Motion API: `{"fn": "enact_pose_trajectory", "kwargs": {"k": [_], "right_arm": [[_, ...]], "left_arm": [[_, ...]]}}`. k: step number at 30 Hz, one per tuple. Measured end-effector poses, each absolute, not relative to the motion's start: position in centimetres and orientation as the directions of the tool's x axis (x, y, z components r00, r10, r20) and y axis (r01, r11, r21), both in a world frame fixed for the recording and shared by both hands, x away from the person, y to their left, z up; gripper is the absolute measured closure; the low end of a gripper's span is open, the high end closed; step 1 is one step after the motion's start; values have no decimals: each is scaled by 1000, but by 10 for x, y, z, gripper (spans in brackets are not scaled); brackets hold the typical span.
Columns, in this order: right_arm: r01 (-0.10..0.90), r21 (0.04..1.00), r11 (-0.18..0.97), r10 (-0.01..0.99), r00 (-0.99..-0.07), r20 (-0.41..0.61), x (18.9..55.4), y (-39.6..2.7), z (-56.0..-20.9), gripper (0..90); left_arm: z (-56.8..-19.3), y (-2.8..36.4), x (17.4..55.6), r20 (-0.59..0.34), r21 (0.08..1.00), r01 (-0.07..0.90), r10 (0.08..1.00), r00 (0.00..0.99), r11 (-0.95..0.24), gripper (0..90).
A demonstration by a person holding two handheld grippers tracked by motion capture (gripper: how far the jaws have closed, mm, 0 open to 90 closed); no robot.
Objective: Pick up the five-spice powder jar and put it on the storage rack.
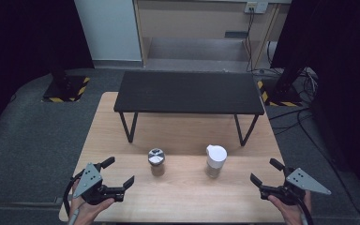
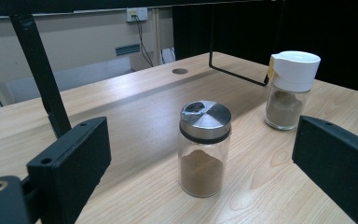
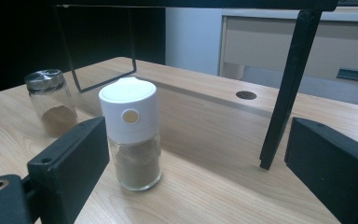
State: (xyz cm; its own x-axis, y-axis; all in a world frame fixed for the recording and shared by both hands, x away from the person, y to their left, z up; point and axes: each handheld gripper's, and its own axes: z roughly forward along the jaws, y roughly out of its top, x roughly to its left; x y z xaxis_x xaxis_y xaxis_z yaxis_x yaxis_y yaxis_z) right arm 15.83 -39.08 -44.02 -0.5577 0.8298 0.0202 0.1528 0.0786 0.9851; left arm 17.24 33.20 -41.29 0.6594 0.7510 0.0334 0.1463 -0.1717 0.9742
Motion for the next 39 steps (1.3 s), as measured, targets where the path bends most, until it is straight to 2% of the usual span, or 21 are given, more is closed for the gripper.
{"fn": "enact_pose_trajectory", "kwargs": {"k": [39], "right_arm": [[164, 985, 47, 823, -566, 54, 161, -393, -443, 16]], "left_arm": [[-416, 339, 169, 26, 986, 111, 769, 639, -125, 24]]}}
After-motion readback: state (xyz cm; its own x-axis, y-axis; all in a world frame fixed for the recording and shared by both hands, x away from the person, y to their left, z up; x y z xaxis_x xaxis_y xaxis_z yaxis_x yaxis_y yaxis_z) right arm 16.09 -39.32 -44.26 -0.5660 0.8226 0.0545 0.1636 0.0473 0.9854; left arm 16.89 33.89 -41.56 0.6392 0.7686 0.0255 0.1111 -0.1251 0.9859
